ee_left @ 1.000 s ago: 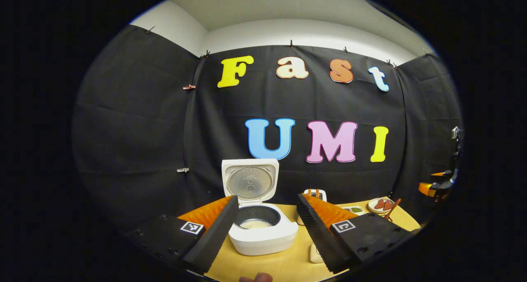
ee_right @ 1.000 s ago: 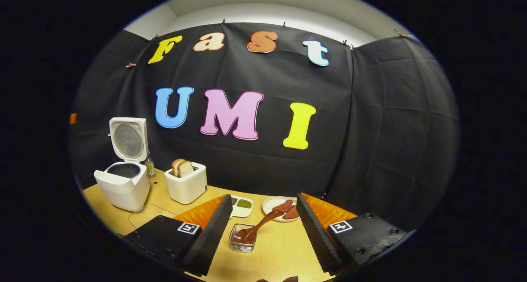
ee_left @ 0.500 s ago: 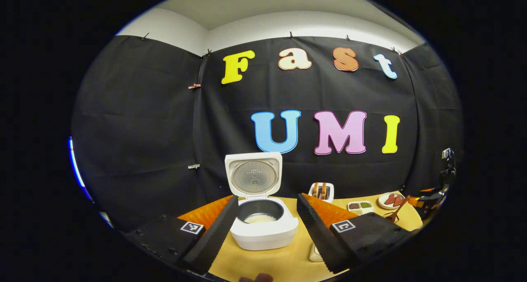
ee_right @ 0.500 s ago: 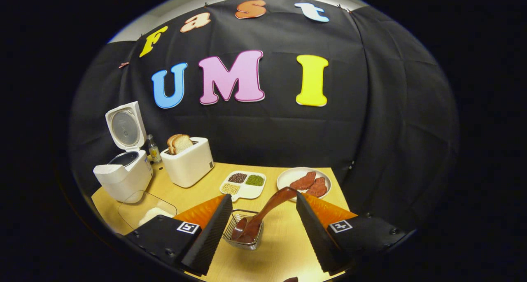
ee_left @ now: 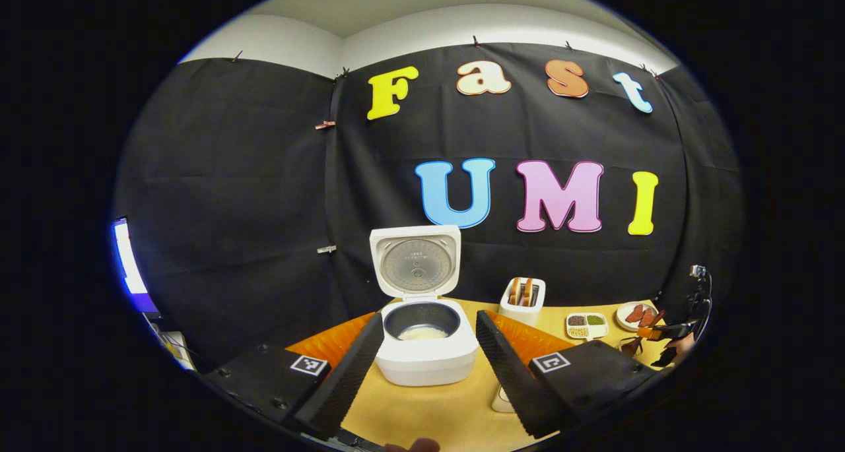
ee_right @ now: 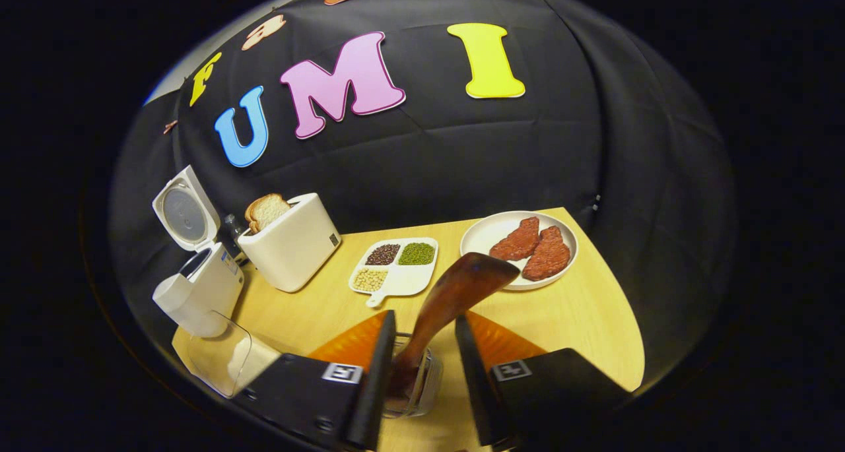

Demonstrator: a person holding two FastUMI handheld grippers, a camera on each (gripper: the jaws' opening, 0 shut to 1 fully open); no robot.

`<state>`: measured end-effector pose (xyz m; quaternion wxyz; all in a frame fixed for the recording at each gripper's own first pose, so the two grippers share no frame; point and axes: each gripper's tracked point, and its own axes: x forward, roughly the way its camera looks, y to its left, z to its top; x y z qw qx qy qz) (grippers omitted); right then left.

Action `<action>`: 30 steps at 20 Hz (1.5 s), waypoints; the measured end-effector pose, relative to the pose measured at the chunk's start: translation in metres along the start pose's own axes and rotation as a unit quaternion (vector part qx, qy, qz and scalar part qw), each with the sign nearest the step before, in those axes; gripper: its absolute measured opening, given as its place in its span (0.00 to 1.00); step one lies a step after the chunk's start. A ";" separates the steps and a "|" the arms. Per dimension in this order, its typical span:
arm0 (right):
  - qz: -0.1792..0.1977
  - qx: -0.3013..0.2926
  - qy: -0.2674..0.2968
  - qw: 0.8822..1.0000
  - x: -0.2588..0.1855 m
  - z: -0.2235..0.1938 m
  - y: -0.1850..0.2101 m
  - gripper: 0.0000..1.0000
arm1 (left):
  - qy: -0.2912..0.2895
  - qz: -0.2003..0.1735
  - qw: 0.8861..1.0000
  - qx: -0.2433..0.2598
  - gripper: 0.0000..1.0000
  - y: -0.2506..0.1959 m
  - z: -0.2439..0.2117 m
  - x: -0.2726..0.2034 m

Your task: Close the left gripper, press the button to open the rice cooker; take a wooden spoon from the chopstick holder with the right hand, scoop a spoonful of rice and pour it into the rice cooker, then put the wooden spoon back into the chopstick holder.

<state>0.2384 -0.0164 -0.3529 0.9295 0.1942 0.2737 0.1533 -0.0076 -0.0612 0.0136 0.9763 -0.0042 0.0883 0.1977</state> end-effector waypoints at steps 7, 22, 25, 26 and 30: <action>0.019 -0.005 0.015 1.000 -0.011 -0.028 0.033 0.31 | 0.010 0.017 1.000 -0.004 0.96 0.019 -0.006 -0.012; 0.019 0.017 -0.080 0.996 -0.062 0.059 0.055 0.18 | -0.017 -0.002 1.000 0.017 0.96 0.063 0.000 -0.014; 0.024 -0.003 -0.096 0.995 -0.091 0.075 0.088 0.18 | -0.030 -0.042 0.999 0.016 0.96 0.070 0.002 -0.001; 0.024 -0.010 -0.101 0.995 -0.099 0.079 0.102 0.18 | -0.030 -0.058 0.998 0.016 0.96 0.072 0.000 0.006; 0.024 -0.038 -0.119 0.992 -0.123 0.072 0.169 0.18 | -0.043 -0.126 0.991 0.007 0.96 0.085 -0.001 0.029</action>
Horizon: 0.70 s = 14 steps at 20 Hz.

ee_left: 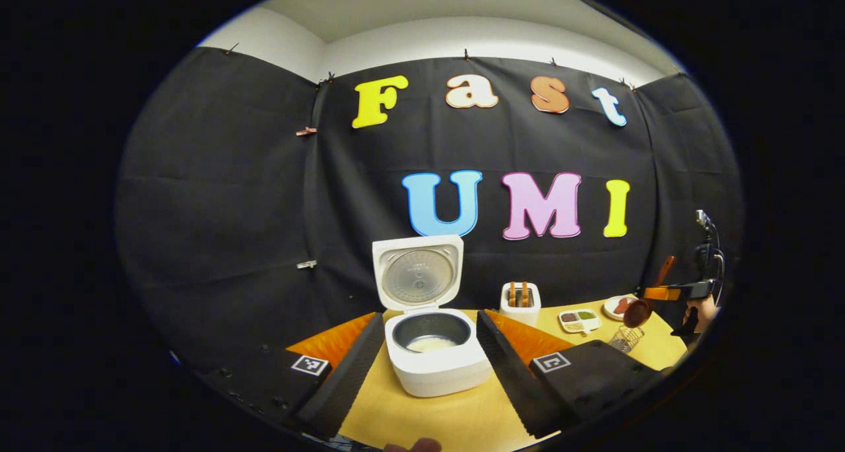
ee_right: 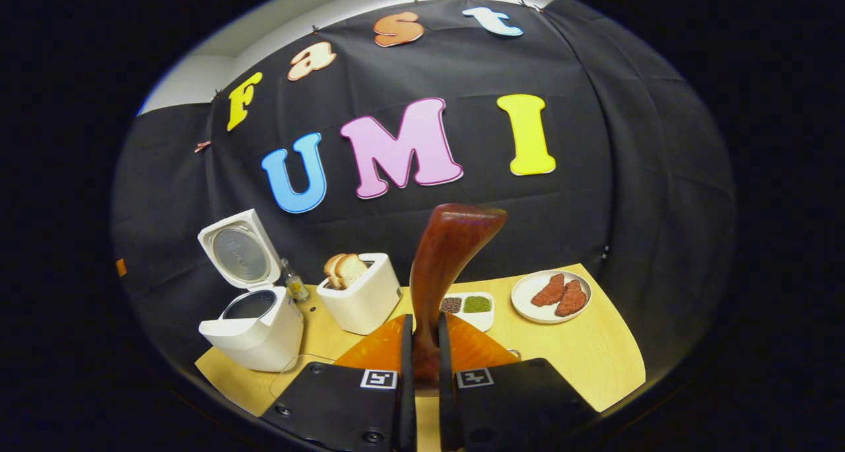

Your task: Close the left gripper, press the button to open the rice cooker; take a wooden spoon from the chopstick holder with the right hand, scoop a spoonful of rice and pour it into the rice cooker, then put the wooden spoon back into the chopstick holder.

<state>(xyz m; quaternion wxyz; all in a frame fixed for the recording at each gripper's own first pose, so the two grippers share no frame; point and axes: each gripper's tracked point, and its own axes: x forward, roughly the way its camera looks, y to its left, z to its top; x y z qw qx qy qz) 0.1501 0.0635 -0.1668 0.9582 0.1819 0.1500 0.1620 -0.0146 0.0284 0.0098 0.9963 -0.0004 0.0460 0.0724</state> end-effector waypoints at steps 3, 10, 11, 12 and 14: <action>0.013 -0.029 0.011 0.999 -0.002 -0.026 0.056 0.18 | 0.002 -0.017 1.000 -0.002 0.96 0.026 -0.005 0.012; -0.028 -0.136 0.068 0.988 0.026 -0.107 0.092 0.18 | 0.016 -0.034 0.999 -0.009 0.96 0.075 -0.023 0.034; -0.035 -0.155 0.077 0.984 0.031 -0.117 0.091 0.18 | 0.017 -0.035 0.999 -0.011 0.96 0.079 -0.025 0.036; -0.041 -0.168 0.083 0.981 0.037 -0.126 0.089 0.18 | 0.018 -0.035 0.999 -0.013 0.97 0.083 -0.025 0.039; -0.050 -0.178 0.099 0.978 0.044 -0.142 0.085 0.18 | 0.019 -0.036 0.999 -0.013 0.97 0.087 -0.028 0.044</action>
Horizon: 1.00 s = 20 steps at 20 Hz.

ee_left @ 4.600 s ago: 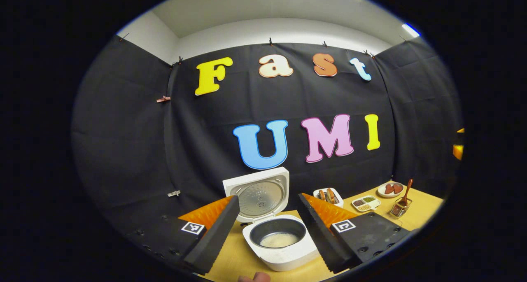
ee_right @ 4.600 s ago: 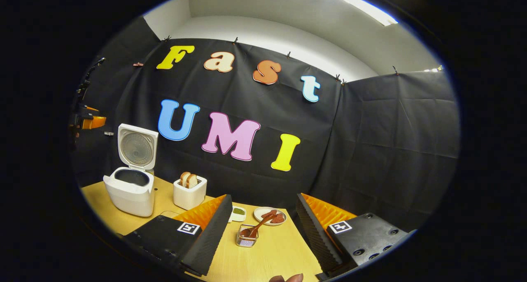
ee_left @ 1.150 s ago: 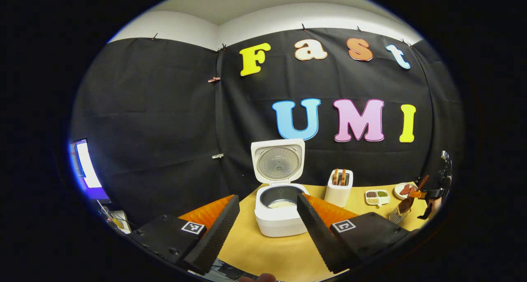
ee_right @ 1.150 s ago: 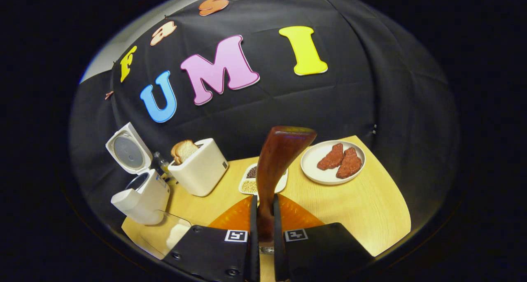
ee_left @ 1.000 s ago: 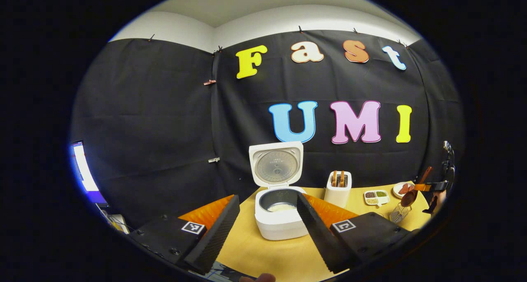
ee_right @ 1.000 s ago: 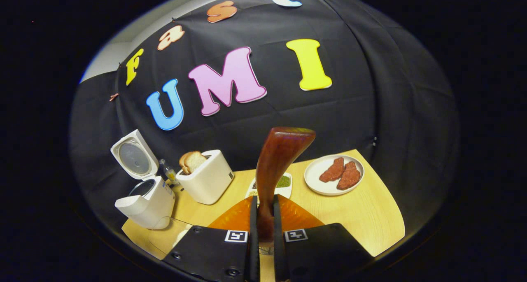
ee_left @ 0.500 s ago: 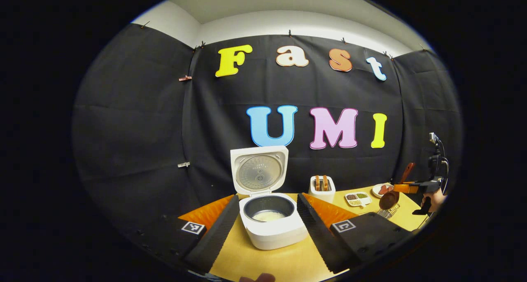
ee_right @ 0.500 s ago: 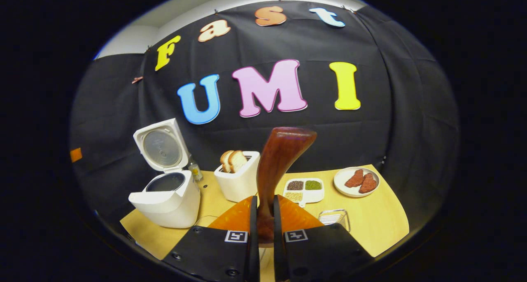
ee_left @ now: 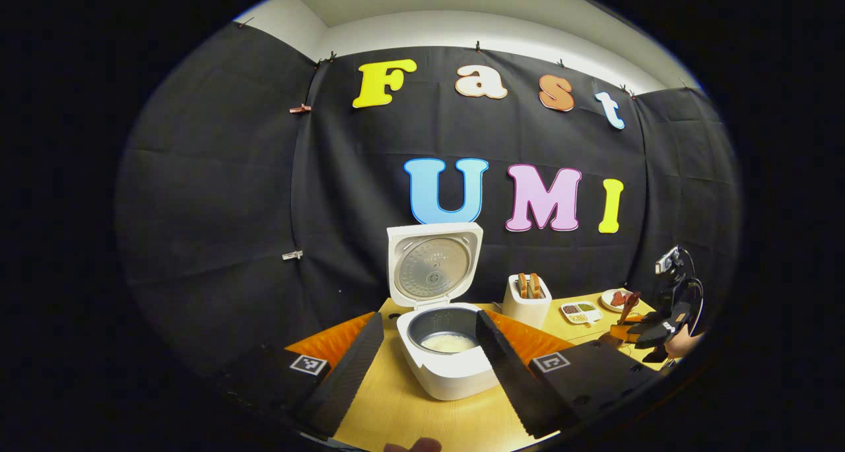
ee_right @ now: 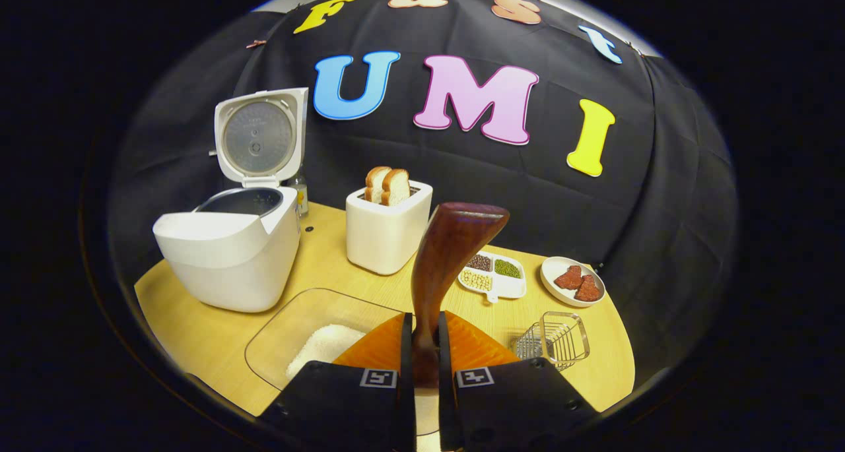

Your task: Close the left gripper, press the button to open the rice cooker; take a wooden spoon from the chopstick holder with the right hand, scoop a spoonful of rice and pour it into the rice cooker, then put the wooden spoon back into the chopstick holder.

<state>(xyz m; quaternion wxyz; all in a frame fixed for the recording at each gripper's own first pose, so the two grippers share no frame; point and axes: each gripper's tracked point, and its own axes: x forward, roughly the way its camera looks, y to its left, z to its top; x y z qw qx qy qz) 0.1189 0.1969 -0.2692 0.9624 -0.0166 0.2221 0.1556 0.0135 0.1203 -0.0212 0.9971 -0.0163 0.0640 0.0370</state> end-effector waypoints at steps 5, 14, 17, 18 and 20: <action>-0.020 -0.011 0.020 1.000 0.014 -0.029 0.003 0.18 | 0.004 -0.001 1.000 0.005 0.97 0.004 -0.004 0.005; 0.002 0.110 0.035 0.993 0.021 -0.033 0.057 0.18 | 0.012 0.018 1.000 0.008 0.97 0.016 -0.010 -0.005; 0.019 0.160 0.039 0.986 0.021 -0.031 0.078 0.18 | 0.013 0.028 0.999 0.010 0.97 0.023 -0.012 -0.011; 0.025 0.184 0.041 0.982 0.021 -0.029 0.084 0.18 | 0.015 0.031 0.999 0.010 0.97 0.025 -0.014 -0.012; 0.032 0.234 0.048 0.971 0.023 -0.028 0.090 0.18 | 0.018 0.035 0.999 0.007 0.97 0.028 -0.016 -0.015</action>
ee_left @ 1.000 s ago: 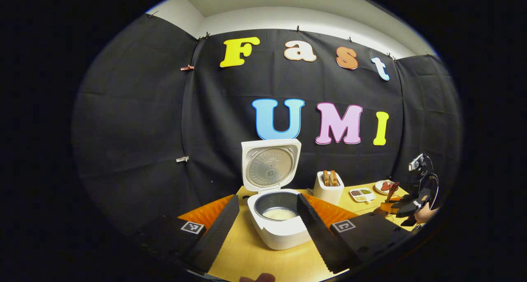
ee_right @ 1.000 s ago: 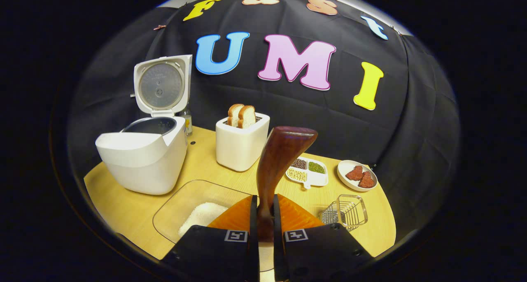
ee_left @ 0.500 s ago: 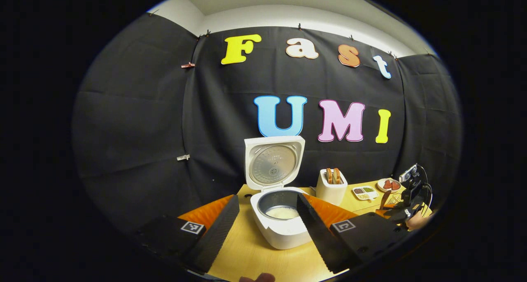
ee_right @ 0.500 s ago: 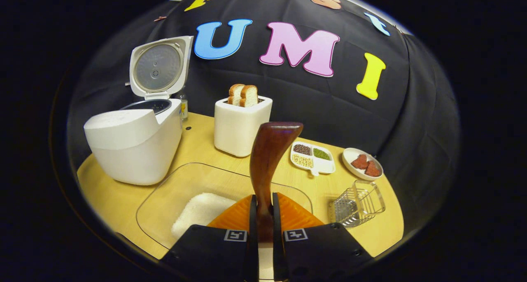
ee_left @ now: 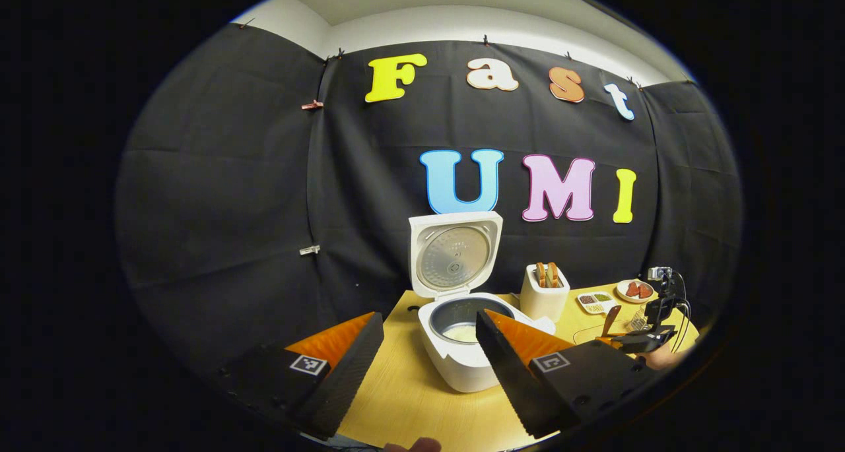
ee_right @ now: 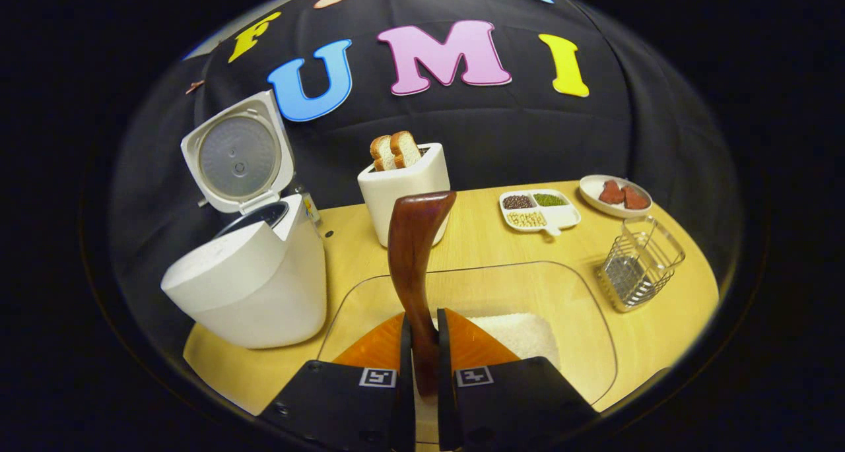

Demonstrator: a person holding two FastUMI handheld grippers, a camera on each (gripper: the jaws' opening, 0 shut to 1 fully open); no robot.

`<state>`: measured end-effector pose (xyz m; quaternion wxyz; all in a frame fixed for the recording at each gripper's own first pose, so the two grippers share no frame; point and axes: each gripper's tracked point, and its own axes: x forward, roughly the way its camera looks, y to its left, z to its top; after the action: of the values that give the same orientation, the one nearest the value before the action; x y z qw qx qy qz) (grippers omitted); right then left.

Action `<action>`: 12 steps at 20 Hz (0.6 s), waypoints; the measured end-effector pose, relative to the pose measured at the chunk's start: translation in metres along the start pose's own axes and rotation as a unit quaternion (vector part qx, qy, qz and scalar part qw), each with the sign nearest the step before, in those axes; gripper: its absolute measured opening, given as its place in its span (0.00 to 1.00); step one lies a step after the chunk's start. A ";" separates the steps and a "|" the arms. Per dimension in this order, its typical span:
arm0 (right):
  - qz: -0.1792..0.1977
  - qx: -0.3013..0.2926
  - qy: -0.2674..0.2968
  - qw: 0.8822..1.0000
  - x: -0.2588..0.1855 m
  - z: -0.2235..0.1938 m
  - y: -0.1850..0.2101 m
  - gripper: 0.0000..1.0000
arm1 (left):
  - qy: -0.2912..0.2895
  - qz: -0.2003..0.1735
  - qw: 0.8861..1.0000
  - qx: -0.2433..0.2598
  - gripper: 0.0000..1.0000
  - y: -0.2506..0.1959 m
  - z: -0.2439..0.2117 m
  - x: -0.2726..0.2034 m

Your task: Close the left gripper, press the button to open the rice cooker; take a wooden spoon from the chopstick holder with the right hand, scoop a spoonful of rice and pour it into the rice cooker, then put the wooden spoon back into the chopstick holder.

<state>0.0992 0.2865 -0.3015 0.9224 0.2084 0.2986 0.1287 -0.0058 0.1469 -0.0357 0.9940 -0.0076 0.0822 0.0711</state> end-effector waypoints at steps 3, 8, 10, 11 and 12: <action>-0.001 0.082 0.007 0.997 0.004 0.002 -0.006 0.18 | -0.001 0.004 1.000 -0.004 0.97 0.004 0.001 -0.004; 0.015 0.196 0.017 0.980 0.005 0.000 -0.026 0.18 | 0.000 0.006 1.000 -0.004 0.97 0.005 0.000 -0.006; 0.024 0.235 0.015 0.972 0.003 0.001 -0.030 0.18 | -0.001 0.004 1.000 -0.007 0.97 0.004 0.001 -0.005; 0.030 0.245 0.008 0.969 0.002 0.005 -0.030 0.18 | -0.002 0.004 1.000 -0.006 0.97 0.004 0.002 -0.004; 0.033 0.250 0.006 0.968 0.000 0.007 -0.032 0.18 | -0.003 0.004 1.000 -0.004 0.97 0.004 0.002 -0.004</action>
<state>0.1073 0.2566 -0.3109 0.8347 0.4412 0.3194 0.0818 -0.0095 0.1507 -0.0332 0.9939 -0.0110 0.0795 0.0756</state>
